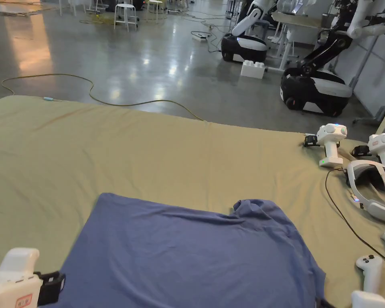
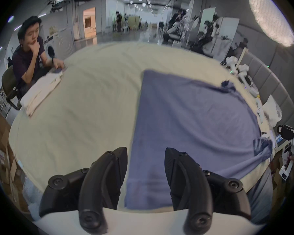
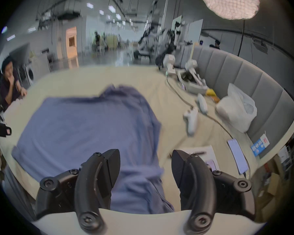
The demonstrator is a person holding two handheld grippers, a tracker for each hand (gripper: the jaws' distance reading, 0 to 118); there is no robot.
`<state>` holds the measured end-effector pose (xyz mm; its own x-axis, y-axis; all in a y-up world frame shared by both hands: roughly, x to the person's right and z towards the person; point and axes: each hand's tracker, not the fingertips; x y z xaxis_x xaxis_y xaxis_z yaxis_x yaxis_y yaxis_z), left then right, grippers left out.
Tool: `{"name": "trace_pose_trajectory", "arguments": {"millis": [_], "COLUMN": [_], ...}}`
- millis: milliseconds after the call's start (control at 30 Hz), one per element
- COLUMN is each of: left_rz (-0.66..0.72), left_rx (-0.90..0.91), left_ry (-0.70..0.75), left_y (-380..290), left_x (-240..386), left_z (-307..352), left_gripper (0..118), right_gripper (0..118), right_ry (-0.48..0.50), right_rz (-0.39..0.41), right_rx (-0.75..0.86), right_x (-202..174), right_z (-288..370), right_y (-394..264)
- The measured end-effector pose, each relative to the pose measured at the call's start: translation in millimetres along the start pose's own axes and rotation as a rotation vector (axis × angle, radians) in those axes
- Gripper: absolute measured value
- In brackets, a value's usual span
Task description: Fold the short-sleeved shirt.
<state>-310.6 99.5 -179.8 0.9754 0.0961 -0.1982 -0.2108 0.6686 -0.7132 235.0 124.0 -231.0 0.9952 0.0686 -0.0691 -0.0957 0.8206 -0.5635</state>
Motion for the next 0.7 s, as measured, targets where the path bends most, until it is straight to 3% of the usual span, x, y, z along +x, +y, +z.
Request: {"name": "trace_pose_trajectory", "arguments": {"millis": [300, 400, 500, 600, 700], "left_rz": [-0.027, -0.042, -0.044, -0.056, -0.063], "left_rx": [0.426, 0.493, 0.544, 0.593, 0.631], "left_ry": [-0.034, -0.001, 0.014, 0.015, 0.003], "left_y": [42, 49, 52, 52, 49], "left_x": [68, 82, 90, 92, 90], "left_z": [46, 55, 64, 69, 75], "left_gripper": [48, 35, 21, 6, 2], "right_gripper": [64, 58, 16, 0, 0], "right_ry": [0.073, 0.124, 0.121, 0.134, 0.087], "right_rz": [0.038, 0.034, 0.019, -0.032, -0.045], "right_rx": [0.401, 0.459, 0.501, 0.533, 0.526], "right_x": [-83, -104, -119, -124, -130], "right_z": [26, 34, 40, 42, 40], "right_y": [54, 62, 67, 70, 72]}}
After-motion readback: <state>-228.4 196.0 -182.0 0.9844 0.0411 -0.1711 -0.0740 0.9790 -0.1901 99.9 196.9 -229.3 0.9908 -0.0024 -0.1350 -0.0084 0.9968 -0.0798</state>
